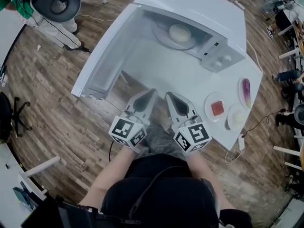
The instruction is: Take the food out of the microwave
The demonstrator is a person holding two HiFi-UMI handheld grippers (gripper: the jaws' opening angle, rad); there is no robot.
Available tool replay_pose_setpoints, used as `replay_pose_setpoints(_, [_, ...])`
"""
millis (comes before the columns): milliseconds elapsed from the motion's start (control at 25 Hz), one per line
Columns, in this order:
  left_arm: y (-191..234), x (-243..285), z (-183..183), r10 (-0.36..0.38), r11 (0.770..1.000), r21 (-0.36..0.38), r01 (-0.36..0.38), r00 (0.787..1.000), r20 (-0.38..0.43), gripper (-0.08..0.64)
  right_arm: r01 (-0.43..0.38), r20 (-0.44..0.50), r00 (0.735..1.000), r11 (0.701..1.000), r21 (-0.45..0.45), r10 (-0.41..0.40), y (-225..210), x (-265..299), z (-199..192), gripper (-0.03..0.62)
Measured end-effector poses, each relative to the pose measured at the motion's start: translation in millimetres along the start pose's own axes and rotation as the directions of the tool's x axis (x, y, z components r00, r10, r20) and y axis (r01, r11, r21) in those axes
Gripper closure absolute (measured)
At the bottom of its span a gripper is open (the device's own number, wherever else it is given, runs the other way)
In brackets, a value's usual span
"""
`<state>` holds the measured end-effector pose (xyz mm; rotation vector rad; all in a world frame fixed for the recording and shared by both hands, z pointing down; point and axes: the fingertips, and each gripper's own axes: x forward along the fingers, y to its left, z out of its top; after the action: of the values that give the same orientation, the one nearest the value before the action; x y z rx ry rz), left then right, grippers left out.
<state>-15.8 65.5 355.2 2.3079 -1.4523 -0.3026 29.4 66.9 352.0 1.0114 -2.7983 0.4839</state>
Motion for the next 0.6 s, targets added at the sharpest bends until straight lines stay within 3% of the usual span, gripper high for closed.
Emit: replay_pose_setpoints(600, [34, 78, 0, -0.017, 1.000, -0.014, 0.016, 0.998, -0.059, 0.549, 0.055, -0.009, 0.998, 0.996, 0.068, -0.054, -71, 42, 10, 0.572])
